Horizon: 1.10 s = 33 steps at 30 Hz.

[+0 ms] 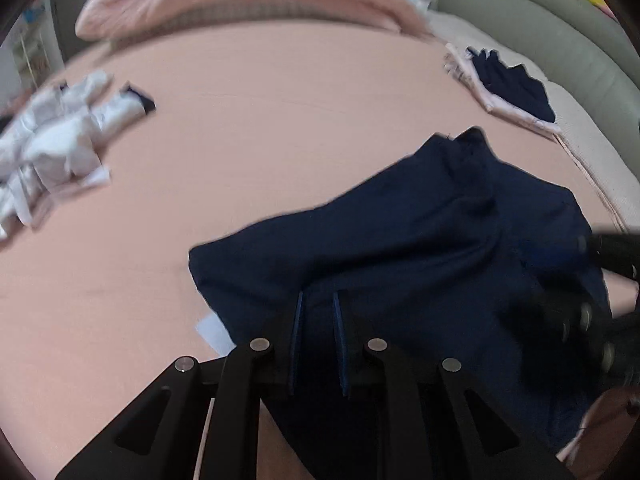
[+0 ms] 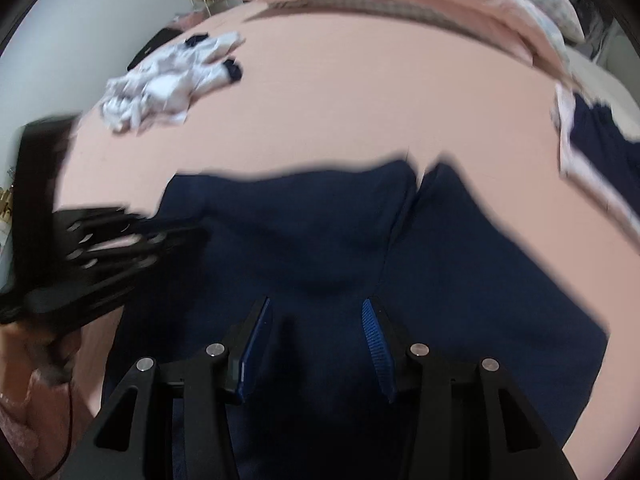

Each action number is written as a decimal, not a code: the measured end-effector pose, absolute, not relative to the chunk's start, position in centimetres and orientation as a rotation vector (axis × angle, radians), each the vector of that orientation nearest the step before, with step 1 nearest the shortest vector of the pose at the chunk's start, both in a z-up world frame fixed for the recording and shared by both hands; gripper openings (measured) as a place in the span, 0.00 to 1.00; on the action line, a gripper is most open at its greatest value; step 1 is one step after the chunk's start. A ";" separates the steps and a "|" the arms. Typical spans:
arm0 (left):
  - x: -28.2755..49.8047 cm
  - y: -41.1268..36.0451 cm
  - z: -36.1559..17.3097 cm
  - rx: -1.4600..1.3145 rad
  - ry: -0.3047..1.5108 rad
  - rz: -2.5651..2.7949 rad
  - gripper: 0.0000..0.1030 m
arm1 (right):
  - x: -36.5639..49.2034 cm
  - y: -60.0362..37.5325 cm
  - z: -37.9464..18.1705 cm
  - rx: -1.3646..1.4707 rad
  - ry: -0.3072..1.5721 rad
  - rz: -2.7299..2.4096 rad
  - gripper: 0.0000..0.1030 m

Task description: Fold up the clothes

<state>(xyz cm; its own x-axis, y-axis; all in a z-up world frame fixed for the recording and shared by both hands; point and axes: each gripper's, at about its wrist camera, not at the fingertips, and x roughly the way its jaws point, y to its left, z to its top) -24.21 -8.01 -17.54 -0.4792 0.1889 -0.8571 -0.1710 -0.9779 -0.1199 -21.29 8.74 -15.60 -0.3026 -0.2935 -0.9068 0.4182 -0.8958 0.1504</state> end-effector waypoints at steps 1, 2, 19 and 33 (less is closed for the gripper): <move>-24.1 -8.6 -17.1 -1.442 -0.080 2.541 0.13 | -20.4 8.7 -16.2 1.537 0.158 -2.202 0.45; -24.0 -9.4 -16.5 -1.405 -0.144 2.547 0.13 | -19.8 8.6 -16.5 1.531 0.180 -2.208 0.45; -26.4 -14.1 -18.2 -1.448 -0.487 2.592 0.12 | -33.6 7.3 -16.7 1.559 0.186 -2.233 0.43; -26.9 -16.8 -18.8 -1.505 -0.663 2.648 0.04 | -36.9 10.3 -18.5 1.489 -0.038 -2.288 0.04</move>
<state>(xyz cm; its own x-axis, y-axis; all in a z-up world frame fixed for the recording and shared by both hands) -26.86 -16.80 -18.77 -0.5336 0.2264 -0.8149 0.1843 -0.9092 -0.3733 -36.92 10.32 -18.51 -0.3464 -0.3498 -0.8704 0.3207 -0.9161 0.2405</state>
